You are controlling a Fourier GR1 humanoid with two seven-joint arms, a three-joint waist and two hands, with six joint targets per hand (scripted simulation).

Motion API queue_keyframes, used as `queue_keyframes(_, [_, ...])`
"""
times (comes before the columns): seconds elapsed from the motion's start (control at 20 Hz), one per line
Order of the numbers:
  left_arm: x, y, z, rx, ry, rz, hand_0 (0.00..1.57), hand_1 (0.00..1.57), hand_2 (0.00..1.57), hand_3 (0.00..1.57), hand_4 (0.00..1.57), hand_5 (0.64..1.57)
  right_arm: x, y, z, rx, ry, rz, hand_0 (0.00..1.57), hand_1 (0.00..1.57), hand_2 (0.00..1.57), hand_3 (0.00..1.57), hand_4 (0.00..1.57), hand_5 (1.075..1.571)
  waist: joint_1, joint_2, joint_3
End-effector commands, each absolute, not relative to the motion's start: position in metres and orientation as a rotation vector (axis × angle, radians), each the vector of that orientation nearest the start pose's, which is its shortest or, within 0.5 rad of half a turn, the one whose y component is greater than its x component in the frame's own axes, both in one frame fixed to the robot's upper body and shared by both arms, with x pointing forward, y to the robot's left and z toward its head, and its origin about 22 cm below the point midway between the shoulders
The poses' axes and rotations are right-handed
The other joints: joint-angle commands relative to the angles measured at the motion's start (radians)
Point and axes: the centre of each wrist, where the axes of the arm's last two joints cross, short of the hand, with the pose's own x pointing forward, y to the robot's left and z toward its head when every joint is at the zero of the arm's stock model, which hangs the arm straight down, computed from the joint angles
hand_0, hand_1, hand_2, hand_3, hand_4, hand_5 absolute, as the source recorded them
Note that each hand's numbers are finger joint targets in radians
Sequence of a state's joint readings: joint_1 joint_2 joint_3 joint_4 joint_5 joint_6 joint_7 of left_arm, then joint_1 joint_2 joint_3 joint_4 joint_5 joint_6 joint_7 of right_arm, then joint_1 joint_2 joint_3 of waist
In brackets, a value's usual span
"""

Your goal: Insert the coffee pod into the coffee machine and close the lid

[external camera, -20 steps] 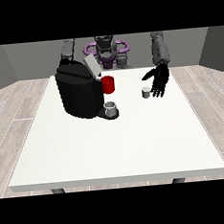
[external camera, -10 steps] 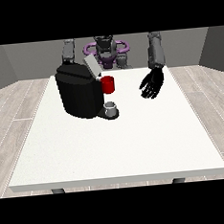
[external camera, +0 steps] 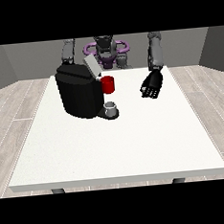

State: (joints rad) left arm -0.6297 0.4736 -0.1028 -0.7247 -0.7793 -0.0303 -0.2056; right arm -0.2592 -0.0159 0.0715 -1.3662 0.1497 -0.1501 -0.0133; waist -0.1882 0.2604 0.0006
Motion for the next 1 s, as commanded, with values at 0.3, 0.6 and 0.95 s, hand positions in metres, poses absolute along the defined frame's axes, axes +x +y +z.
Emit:
queue_keyframes(0.3, [0.382,0.324,0.018,0.736,-1.235,-1.270,1.12,1.12,1.20,1.09,0.39,1.571,0.296,-0.186,0.005,-0.234,-1.556,0.155,0.00,0.00,0.00,0.00,0.00,1.571,0.025,-0.053,-0.0008])
queue_keyframes(0.6, [0.403,0.303,0.052,0.607,-1.430,-1.188,1.43,1.43,1.42,1.35,0.49,1.571,0.296,-0.202,-0.019,-0.265,-1.550,0.132,0.00,0.00,0.00,0.00,0.00,1.571,0.065,-0.058,-0.0001])
queue_keyframes(0.95, [0.419,0.275,0.075,0.527,-1.354,-1.224,1.38,1.38,1.38,1.33,0.49,1.571,0.295,-0.215,-0.033,-0.279,-1.493,0.156,0.00,0.00,0.00,0.00,0.00,1.571,0.059,-0.138,-0.0002])
